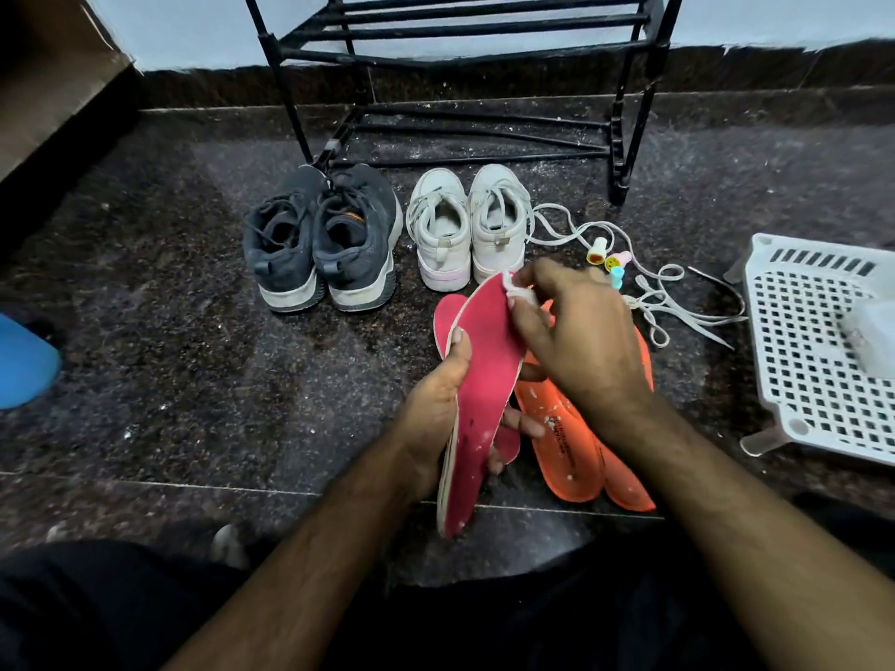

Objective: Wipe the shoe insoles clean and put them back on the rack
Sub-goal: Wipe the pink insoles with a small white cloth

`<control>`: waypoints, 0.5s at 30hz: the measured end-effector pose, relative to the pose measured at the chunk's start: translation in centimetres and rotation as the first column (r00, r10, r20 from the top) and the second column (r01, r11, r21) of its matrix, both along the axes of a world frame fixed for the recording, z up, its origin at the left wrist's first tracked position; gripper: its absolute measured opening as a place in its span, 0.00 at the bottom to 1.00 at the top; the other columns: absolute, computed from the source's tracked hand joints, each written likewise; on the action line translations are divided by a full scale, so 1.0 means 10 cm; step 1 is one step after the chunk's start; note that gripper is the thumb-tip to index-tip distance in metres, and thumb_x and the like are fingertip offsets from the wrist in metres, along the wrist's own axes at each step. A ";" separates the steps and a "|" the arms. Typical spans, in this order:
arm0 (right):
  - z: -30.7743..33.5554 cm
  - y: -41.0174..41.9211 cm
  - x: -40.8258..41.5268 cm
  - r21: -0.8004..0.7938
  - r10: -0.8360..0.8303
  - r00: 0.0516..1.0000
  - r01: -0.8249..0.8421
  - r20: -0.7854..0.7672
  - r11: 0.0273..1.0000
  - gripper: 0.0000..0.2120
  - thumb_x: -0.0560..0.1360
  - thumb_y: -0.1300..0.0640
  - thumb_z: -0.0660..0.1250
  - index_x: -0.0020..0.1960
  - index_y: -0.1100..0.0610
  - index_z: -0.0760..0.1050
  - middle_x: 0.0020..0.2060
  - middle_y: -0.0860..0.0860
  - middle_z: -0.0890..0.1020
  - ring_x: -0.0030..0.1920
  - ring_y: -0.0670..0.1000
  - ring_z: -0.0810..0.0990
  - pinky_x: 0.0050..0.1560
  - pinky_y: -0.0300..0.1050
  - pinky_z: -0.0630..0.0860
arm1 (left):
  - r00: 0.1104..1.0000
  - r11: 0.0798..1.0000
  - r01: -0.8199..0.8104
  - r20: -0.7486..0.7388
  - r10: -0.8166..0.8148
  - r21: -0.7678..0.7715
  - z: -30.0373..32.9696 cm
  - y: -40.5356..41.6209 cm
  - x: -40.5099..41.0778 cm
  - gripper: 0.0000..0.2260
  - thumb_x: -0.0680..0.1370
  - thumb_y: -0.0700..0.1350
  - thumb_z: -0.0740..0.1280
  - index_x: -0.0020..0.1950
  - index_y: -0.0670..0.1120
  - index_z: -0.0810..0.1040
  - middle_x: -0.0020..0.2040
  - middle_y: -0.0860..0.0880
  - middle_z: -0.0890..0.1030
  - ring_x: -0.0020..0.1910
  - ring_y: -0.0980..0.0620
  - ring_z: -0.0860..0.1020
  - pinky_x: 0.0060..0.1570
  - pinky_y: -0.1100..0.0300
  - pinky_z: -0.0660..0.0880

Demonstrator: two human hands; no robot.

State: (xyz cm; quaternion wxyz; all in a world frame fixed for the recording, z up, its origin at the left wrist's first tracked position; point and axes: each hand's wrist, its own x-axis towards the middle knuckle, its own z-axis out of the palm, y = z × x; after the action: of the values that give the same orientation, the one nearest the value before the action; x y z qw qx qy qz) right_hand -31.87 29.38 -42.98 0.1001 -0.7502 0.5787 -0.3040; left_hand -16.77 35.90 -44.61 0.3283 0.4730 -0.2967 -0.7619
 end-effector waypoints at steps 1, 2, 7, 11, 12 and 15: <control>-0.02 0.08 0.07 -0.006 0.068 0.998 -0.068 -0.007 0.998 0.10 0.77 0.52 0.65 0.57 0.49 0.77 0.45 0.50 0.83 0.48 0.55 0.75 0.48 0.50 0.72 | 0.999 1.000 -0.026 -0.034 0.026 0.005 0.00 0.00 -0.01 0.36 0.80 0.69 0.45 0.51 0.48 0.85 0.38 0.38 0.84 0.28 0.44 0.74 0.23 0.61 0.71; -0.05 0.20 0.15 -0.003 0.155 0.988 -0.155 -0.030 0.988 0.10 0.78 0.54 0.64 0.58 0.51 0.77 0.46 0.52 0.83 0.47 0.55 0.75 0.49 0.51 0.72 | 0.996 0.998 -0.055 -0.076 0.055 0.006 -0.01 0.00 -0.01 0.35 0.80 0.69 0.46 0.50 0.47 0.84 0.35 0.40 0.83 0.26 0.45 0.75 0.23 0.61 0.71; -0.06 0.32 0.13 0.068 0.277 0.959 -0.273 -0.061 0.960 0.10 0.74 0.53 0.66 0.56 0.50 0.78 0.43 0.50 0.83 0.46 0.56 0.77 0.47 0.50 0.73 | 0.991 0.998 -0.057 -0.124 0.056 -0.002 -0.03 0.00 -0.01 0.35 0.73 0.72 0.49 0.45 0.48 0.86 0.31 0.40 0.81 0.22 0.45 0.75 0.20 0.62 0.70; -0.01 -0.02 -0.07 0.006 0.016 0.996 -0.016 -0.088 1.000 0.13 0.76 0.50 0.65 0.59 0.48 0.78 0.46 0.48 0.84 0.51 0.55 0.77 0.47 0.50 0.75 | 0.997 1.000 -0.007 -0.071 0.007 0.011 -0.04 -0.01 0.02 0.38 0.76 0.73 0.46 0.59 0.47 0.83 0.41 0.37 0.84 0.28 0.42 0.76 0.22 0.61 0.71; 0.01 0.00 -0.03 -0.005 0.030 0.997 -0.031 -0.069 1.000 0.13 0.76 0.50 0.65 0.60 0.49 0.78 0.47 0.49 0.84 0.51 0.56 0.78 0.49 0.50 0.75 | 0.998 1.000 -0.013 -0.068 0.014 0.012 -0.03 -0.01 0.02 0.38 0.75 0.73 0.47 0.59 0.46 0.82 0.40 0.37 0.84 0.25 0.43 0.76 0.21 0.61 0.71; -0.02 0.33 0.20 0.035 0.273 0.962 -0.272 -0.022 0.962 0.09 0.76 0.52 0.67 0.55 0.52 0.80 0.44 0.52 0.84 0.46 0.56 0.79 0.49 0.50 0.74 | 0.982 0.996 -0.084 -0.166 0.086 0.017 0.00 0.00 -0.01 0.33 0.72 0.71 0.52 0.49 0.46 0.83 0.30 0.41 0.79 0.18 0.46 0.74 0.18 0.63 0.68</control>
State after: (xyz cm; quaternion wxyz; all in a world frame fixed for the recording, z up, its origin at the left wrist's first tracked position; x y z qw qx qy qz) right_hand -29.85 32.64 -43.15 0.1453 -0.8250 0.4758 -0.2681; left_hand -16.88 35.95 -44.57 0.3819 0.4214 -0.2442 -0.7855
